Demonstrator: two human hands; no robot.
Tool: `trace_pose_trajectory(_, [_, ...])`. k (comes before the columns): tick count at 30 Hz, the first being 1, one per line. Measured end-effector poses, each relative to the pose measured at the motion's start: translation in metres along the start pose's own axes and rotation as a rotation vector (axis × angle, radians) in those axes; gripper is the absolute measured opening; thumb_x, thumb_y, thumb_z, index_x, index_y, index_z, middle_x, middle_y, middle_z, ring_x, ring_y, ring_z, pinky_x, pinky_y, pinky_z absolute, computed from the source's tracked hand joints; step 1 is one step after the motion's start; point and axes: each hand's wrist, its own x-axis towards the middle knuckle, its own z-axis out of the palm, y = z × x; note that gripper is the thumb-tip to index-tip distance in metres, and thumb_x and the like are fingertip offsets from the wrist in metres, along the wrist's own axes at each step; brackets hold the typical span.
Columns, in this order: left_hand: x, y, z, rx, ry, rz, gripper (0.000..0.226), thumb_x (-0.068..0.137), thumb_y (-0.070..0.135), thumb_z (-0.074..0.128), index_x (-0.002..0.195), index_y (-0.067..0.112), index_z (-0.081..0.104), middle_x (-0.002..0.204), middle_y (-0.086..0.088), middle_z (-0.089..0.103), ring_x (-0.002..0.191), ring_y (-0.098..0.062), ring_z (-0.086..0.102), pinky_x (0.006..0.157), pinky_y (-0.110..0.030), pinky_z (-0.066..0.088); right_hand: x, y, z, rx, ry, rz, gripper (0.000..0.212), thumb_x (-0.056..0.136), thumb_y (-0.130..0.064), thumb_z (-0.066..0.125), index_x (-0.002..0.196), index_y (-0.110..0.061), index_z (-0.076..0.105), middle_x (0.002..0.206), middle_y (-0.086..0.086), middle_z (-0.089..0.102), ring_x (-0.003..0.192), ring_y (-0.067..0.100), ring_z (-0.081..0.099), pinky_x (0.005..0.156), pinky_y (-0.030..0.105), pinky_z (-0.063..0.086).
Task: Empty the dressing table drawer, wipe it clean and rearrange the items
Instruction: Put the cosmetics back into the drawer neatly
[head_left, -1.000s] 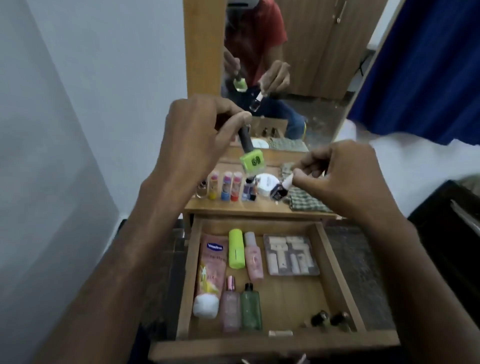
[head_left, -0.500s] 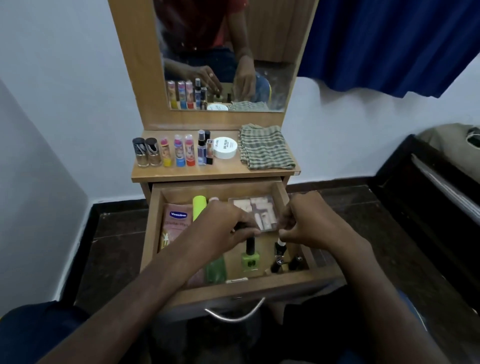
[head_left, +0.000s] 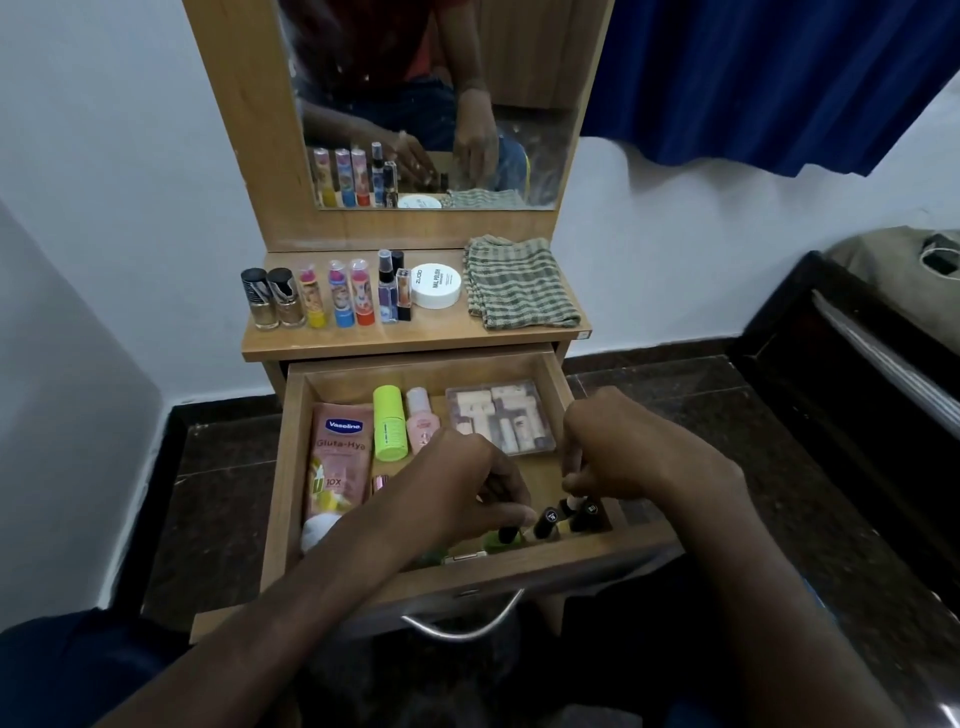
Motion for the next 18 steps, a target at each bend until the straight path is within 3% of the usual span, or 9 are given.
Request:
trace_pose_trajectory(4, [-0.004, -0.007, -0.004, -0.055, -0.058, -0.115, 0.031, 0.094, 0.050, 0.074, 0.092, 0.020, 0.084, 0.081, 0.006, 0.080, 0.074, -0.002, 0.074, 0.072, -0.029, 0.063, 0.003, 0.005, -0.003, 0.072, 0.206, -0.007, 0.044, 0.089, -0.043, 0.077, 0.124, -0.020, 0.068, 0.104, 0.005, 0.070, 0.086, 0.018, 0.069, 0.077, 0.040, 0.063])
trace_pose_trajectory(6, [-0.004, -0.010, -0.001, -0.019, -0.125, -0.203, 0.049, 0.099, 0.057, 0.062, 0.077, 0.017, 0.077, 0.069, -0.001, 0.074, 0.061, -0.008, 0.068, 0.061, -0.031, 0.057, 0.006, 0.002, -0.003, 0.088, 0.279, -0.008, 0.037, 0.090, -0.046, 0.075, 0.118, -0.022, 0.073, 0.101, 0.003, 0.070, 0.085, 0.018, 0.069, 0.075, 0.040, 0.063])
trace_pose_trajectory(8, [-0.004, -0.008, 0.005, 0.006, -0.148, -0.272, 0.061, 0.105, 0.058, 0.051, 0.061, 0.017, 0.061, 0.056, -0.001, 0.059, 0.048, -0.007, 0.052, 0.053, -0.027, 0.041, 0.008, -0.001, -0.003, 0.110, 0.286, -0.012, 0.028, 0.091, -0.047, 0.074, 0.109, -0.026, 0.079, 0.102, 0.002, 0.070, 0.085, 0.016, 0.069, 0.075, 0.039, 0.063])
trace_pose_trajectory(11, [-0.002, -0.004, 0.012, 0.024, -0.130, -0.326, 0.060, 0.109, 0.050, 0.046, 0.059, 0.018, 0.054, 0.055, 0.005, 0.051, 0.044, 0.000, 0.048, 0.054, -0.020, 0.035, 0.009, -0.004, -0.001, 0.136, 0.292, -0.034, 0.026, 0.093, -0.048, 0.072, 0.108, -0.029, 0.080, 0.105, 0.000, 0.071, 0.086, 0.013, 0.068, 0.075, 0.038, 0.063])
trace_pose_trajectory(15, [0.000, -0.005, 0.013, 0.035, -0.163, -0.324, 0.059, 0.110, 0.049, 0.047, 0.062, 0.016, 0.056, 0.058, 0.003, 0.054, 0.050, -0.003, 0.049, 0.056, -0.025, 0.039, 0.010, -0.006, 0.004, 0.125, 0.290, -0.044, 0.027, 0.093, -0.047, 0.073, 0.112, -0.029, 0.080, 0.107, 0.000, 0.070, 0.086, 0.012, 0.067, 0.075, 0.036, 0.062])
trace_pose_trajectory(18, [-0.003, -0.009, 0.012, 0.027, -0.136, -0.296, 0.052, 0.109, 0.046, 0.050, 0.071, 0.014, 0.065, 0.068, 0.000, 0.065, 0.061, -0.011, 0.063, 0.064, -0.034, 0.055, 0.012, -0.007, 0.011, 0.150, 0.318, -0.063, 0.024, 0.094, -0.048, 0.071, 0.109, -0.032, 0.079, 0.105, -0.005, 0.071, 0.088, 0.008, 0.065, 0.076, 0.032, 0.060])
